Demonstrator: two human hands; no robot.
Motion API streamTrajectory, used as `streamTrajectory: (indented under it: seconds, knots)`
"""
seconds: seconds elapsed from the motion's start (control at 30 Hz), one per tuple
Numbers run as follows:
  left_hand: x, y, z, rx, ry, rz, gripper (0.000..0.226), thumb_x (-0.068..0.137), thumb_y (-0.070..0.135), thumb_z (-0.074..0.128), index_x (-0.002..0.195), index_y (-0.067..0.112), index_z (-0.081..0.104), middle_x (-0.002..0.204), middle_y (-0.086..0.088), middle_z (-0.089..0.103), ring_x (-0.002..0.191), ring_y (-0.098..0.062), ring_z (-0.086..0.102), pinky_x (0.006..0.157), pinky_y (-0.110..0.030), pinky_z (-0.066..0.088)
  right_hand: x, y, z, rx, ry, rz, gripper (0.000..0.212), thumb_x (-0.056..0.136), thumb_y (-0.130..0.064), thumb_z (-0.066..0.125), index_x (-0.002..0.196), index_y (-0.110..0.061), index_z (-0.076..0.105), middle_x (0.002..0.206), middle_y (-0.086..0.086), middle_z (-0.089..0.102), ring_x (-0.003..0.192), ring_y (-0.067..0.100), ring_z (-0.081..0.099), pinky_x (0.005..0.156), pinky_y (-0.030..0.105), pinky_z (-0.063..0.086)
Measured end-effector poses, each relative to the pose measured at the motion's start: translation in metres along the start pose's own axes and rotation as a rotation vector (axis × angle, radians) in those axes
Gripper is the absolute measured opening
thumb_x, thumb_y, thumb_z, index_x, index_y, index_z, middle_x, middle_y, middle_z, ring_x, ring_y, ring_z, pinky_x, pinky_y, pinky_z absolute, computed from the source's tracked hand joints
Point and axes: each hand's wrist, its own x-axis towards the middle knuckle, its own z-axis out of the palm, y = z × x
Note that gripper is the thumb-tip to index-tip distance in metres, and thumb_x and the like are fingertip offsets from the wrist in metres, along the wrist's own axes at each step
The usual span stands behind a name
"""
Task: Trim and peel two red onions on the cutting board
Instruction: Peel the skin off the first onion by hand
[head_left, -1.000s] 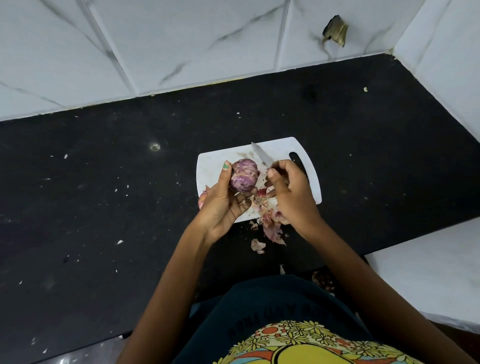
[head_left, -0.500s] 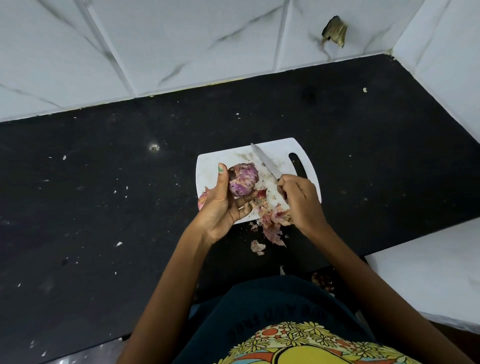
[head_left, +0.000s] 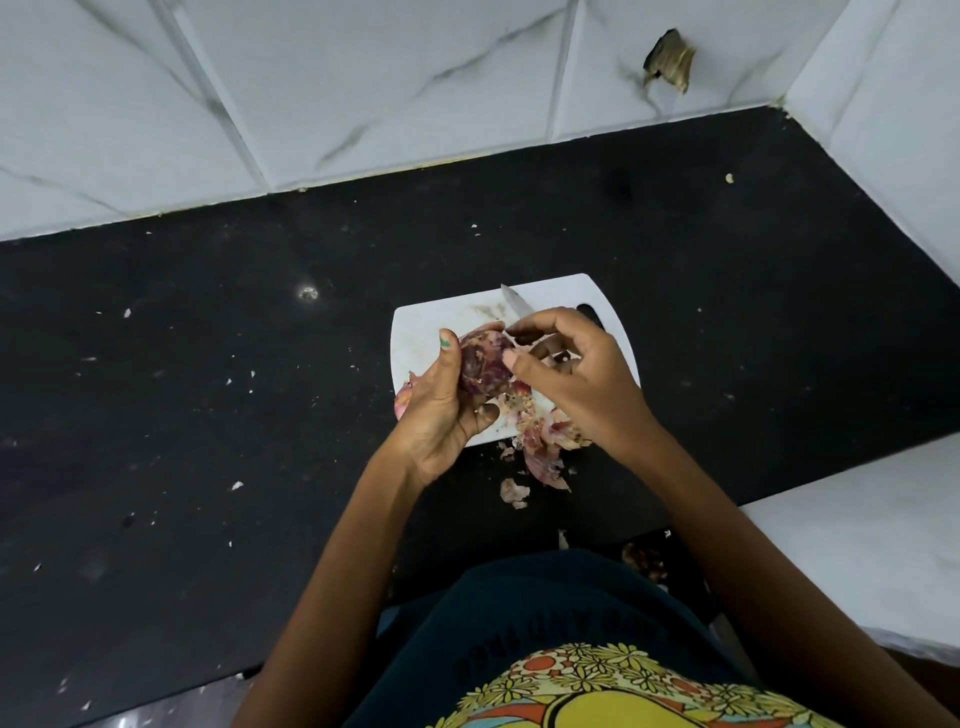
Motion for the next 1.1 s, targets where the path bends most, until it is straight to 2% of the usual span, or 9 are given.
streamTrajectory:
  seconds: [0.13, 0.2, 0.3, 0.5, 0.63, 0.77, 0.83, 0.93, 1.1]
  knots:
    - [-0.001, 0.0, 0.001, 0.059, -0.002, 0.021, 0.088, 0.061, 0.071, 0.048, 0.127, 0.015, 0.057, 0.103, -0.006, 0.067, 0.084, -0.01, 0.063, 0.052, -0.016, 0.05, 0.001, -0.001, 0.0, -0.059, -0.017, -0.082, 0.026, 0.08, -0.014, 0.074, 0.103, -0.022, 0.065, 0.106, -0.001, 0.061, 0.09, 0.009, 0.063, 0.071, 0.021, 0.054]
    - [-0.002, 0.001, 0.003, 0.093, 0.019, 0.022, 0.085, 0.06, 0.073, 0.047, 0.121, 0.015, 0.06, 0.094, -0.004, 0.066, 0.073, -0.007, 0.061, 0.05, -0.016, 0.047, 0.0, -0.002, 0.0, -0.115, -0.034, -0.17, 0.029, 0.078, -0.015, 0.075, 0.104, -0.023, 0.067, 0.105, -0.002, 0.061, 0.096, 0.008, 0.061, 0.075, 0.022, 0.055]
    - [-0.001, 0.001, 0.005, 0.159, 0.05, 0.017, 0.083, 0.062, 0.075, 0.042, 0.115, 0.015, 0.063, 0.087, -0.001, 0.065, 0.064, -0.003, 0.057, 0.048, -0.015, 0.043, -0.001, 0.0, 0.001, -0.182, -0.02, -0.28, 0.027, 0.073, -0.015, 0.075, 0.1, -0.013, 0.07, 0.098, 0.0, 0.062, 0.094, 0.01, 0.062, 0.077, 0.029, 0.056]
    - [-0.005, 0.004, 0.009, 0.248, 0.066, 0.009, 0.077, 0.062, 0.074, 0.042, 0.112, 0.02, 0.065, 0.094, -0.001, 0.068, 0.069, -0.002, 0.061, 0.05, -0.015, 0.045, 0.004, -0.005, -0.005, -0.195, -0.062, -0.223, 0.018, 0.069, -0.015, 0.073, 0.084, -0.006, 0.069, 0.085, 0.001, 0.061, 0.08, 0.01, 0.061, 0.067, 0.03, 0.056]
    - [-0.006, 0.004, 0.011, 0.259, 0.059, 0.004, 0.07, 0.065, 0.071, 0.041, 0.107, 0.021, 0.066, 0.077, 0.008, 0.068, 0.062, 0.001, 0.06, 0.052, -0.016, 0.045, 0.007, -0.004, -0.009, -0.231, -0.04, -0.257, 0.006, 0.072, -0.01, 0.069, 0.077, -0.006, 0.07, 0.076, -0.002, 0.062, 0.072, 0.01, 0.06, 0.064, 0.027, 0.054]
    - [-0.006, 0.003, 0.011, 0.264, 0.086, -0.015, 0.055, 0.086, 0.064, 0.032, 0.101, 0.024, 0.066, 0.067, 0.013, 0.068, 0.059, 0.002, 0.061, 0.056, -0.018, 0.045, 0.006, -0.002, -0.011, -0.216, -0.026, -0.237, 0.003, 0.075, -0.005, 0.07, 0.078, -0.005, 0.071, 0.077, -0.002, 0.064, 0.073, 0.009, 0.062, 0.065, 0.022, 0.052]
    - [-0.006, 0.003, 0.011, 0.261, 0.1, -0.015, 0.055, 0.091, 0.061, 0.03, 0.103, 0.022, 0.066, 0.068, 0.011, 0.068, 0.058, 0.002, 0.061, 0.051, -0.016, 0.046, 0.004, -0.002, -0.01, -0.2, -0.057, -0.219, 0.011, 0.075, -0.011, 0.074, 0.085, -0.008, 0.072, 0.082, -0.005, 0.065, 0.078, 0.008, 0.063, 0.069, 0.024, 0.054]
    - [-0.007, 0.004, 0.011, 0.277, 0.112, -0.001, 0.058, 0.084, 0.064, 0.035, 0.106, 0.021, 0.067, 0.075, 0.006, 0.07, 0.059, 0.001, 0.061, 0.048, -0.013, 0.046, 0.002, -0.001, -0.007, -0.238, -0.081, -0.227, 0.023, 0.072, -0.021, 0.076, 0.088, -0.006, 0.07, 0.085, -0.005, 0.063, 0.081, 0.011, 0.064, 0.069, 0.033, 0.057]
    - [-0.007, 0.003, 0.01, 0.327, 0.1, 0.002, 0.051, 0.093, 0.058, 0.028, 0.102, 0.025, 0.065, 0.066, 0.015, 0.068, 0.058, 0.005, 0.061, 0.056, -0.017, 0.043, 0.002, -0.003, -0.011, -0.207, -0.092, -0.216, 0.008, 0.075, -0.008, 0.074, 0.083, -0.006, 0.071, 0.082, 0.003, 0.065, 0.075, 0.014, 0.065, 0.067, 0.038, 0.056]
